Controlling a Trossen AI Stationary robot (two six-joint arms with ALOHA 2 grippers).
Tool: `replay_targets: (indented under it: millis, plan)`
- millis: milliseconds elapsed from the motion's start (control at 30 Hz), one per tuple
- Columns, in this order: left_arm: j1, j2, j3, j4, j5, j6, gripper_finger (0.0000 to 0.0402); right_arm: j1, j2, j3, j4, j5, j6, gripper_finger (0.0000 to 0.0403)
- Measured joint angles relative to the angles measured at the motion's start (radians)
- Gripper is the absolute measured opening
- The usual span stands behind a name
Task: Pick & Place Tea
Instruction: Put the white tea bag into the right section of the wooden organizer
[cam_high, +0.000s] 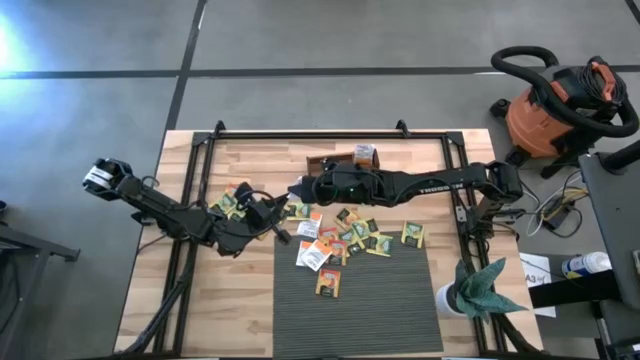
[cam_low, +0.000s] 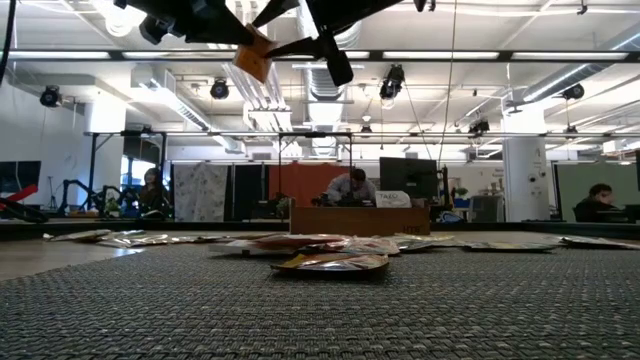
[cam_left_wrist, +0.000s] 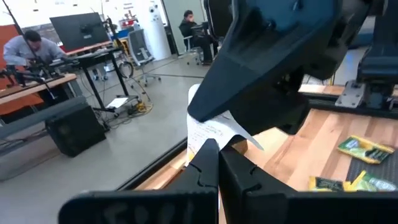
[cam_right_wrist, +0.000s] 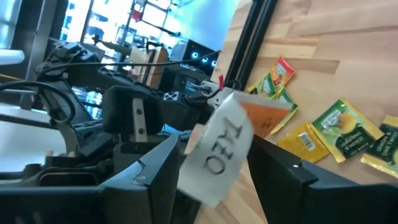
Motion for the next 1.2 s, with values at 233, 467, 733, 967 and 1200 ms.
replay_targets:
  millis: [233,467,733,967,1200]
  plan:
    - [0.007,0.027,0.0,-0.018,-0.015,0.054,0.0,-0.007,0.0,0.0,-0.015,-0.052,0.045,0.0151]
    - [0.007,0.045,-0.002,-0.032,-0.011,0.067,0.0,-0.016,-0.001,0.0,-0.082,-0.076,0.054,0.0084]
    - [0.005,0.045,-0.002,-0.135,0.006,0.059,0.0,-0.028,-0.002,0.0,-0.12,-0.099,-0.002,0.0012]
    - [-0.009,0.046,-0.002,-0.166,0.062,0.052,0.0,-0.043,-0.011,0.064,-0.428,-0.108,-0.135,0.0008]
    - [-0.015,0.044,-0.002,-0.169,0.064,0.029,0.0,-0.07,-0.015,0.149,-0.612,-0.085,-0.235,0.0008]
